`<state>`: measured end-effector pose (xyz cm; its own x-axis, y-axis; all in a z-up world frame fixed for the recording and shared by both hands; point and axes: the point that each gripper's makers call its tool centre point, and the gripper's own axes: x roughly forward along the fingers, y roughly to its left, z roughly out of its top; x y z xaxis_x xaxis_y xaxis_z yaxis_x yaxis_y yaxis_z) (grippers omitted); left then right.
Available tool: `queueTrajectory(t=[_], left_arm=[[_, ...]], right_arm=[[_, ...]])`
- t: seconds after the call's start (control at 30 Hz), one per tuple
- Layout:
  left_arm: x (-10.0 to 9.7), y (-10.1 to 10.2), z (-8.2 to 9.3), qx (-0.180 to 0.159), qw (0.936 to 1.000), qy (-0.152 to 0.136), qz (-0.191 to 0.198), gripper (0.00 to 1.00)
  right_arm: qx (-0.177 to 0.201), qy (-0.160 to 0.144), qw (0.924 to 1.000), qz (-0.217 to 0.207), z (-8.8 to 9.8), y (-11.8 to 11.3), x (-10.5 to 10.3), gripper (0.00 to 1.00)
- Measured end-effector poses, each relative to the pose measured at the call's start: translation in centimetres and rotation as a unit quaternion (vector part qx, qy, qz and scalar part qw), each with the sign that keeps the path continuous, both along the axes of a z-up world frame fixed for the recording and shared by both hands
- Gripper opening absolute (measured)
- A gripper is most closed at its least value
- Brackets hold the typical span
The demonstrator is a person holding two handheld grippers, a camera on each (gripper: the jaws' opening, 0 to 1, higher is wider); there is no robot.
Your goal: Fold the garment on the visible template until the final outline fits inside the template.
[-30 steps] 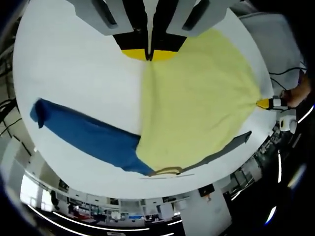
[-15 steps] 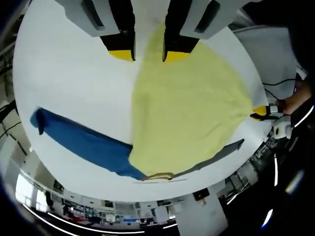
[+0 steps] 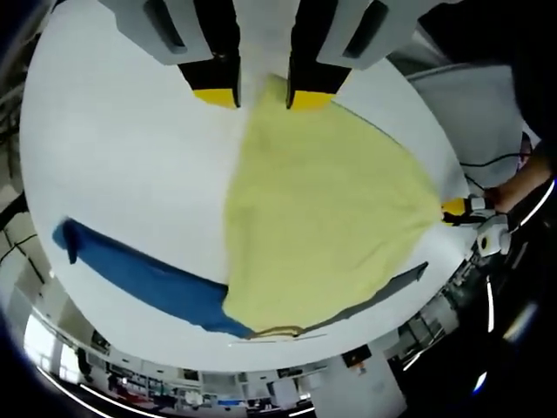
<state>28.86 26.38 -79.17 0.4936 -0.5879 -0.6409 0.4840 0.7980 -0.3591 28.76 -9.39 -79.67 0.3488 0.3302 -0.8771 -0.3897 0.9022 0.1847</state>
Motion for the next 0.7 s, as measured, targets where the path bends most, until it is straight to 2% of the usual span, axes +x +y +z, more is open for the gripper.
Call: queueTrajectory(t=[0.27, 0.37, 0.53, 0.67, 0.7], left_arm=[[-0.4, -0.5, -0.4, -0.005, 1.0000, 0.006, 0.001, 0.11], [-0.3, -0.5, -0.6, -0.005, 0.9998, 0.010, 0.013, 0.00], [-0.5, -0.3, -0.3, -0.012, 0.9989, 0.028, 0.036, 0.00], [-1.0, -0.1, 0.2, -0.013, 0.9973, 0.052, 0.051, 0.00], [-1.3, 0.0, 0.2, -0.012, 0.9961, 0.067, 0.056, 0.00]], right_arm=[[0.002, 0.004, 0.9999, -0.014, -0.8, 0.2, -0.4, 0.10], [-0.002, -0.001, 0.9998, -0.021, -0.7, 0.0, -0.2, 0.08], [0.000, 0.000, 0.9998, -0.020, -0.8, 0.3, -0.5, 0.00], [0.006, 0.001, 0.9996, -0.029, -0.4, 0.3, -0.4, 0.00], [0.008, 0.000, 0.9995, -0.031, -0.1, 0.2, -0.3, 0.00]])
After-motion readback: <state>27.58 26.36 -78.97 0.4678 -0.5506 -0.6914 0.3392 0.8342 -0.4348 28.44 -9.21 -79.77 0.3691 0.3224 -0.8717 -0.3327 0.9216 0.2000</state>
